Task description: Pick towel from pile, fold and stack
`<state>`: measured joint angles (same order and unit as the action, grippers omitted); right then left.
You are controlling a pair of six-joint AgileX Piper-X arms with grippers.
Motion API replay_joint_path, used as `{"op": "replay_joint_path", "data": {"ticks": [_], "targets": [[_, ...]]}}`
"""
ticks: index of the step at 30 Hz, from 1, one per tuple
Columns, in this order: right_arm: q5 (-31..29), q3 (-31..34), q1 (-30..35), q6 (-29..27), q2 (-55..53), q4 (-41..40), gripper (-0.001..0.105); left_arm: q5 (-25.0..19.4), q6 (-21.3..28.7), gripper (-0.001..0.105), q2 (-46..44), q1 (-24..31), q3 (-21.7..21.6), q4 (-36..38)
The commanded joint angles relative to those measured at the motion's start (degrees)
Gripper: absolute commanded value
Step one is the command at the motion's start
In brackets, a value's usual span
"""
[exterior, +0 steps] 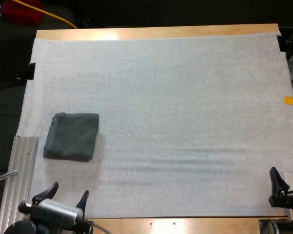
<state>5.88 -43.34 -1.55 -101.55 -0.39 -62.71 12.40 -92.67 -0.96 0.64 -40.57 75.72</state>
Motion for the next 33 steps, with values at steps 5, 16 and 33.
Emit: {"op": "replay_joint_path", "data": {"ticks": [5,16,33], "targets": [[-0.1,4.7,0.2,-0.7,-2.6,5.4,0.082,0.2,0.1,0.069,-7.8,-0.1,5.6,-8.8],[-0.1,12.4,0.2,-0.7,-2.6,5.9,0.082,0.2,0.1,0.069,-7.8,-0.1,10.8,-16.9],[-1.0,14.3,0.2,-0.1,-2.6,5.9,0.082,0.2,0.1,0.069,-7.8,-0.1,10.9,-17.1]]}}
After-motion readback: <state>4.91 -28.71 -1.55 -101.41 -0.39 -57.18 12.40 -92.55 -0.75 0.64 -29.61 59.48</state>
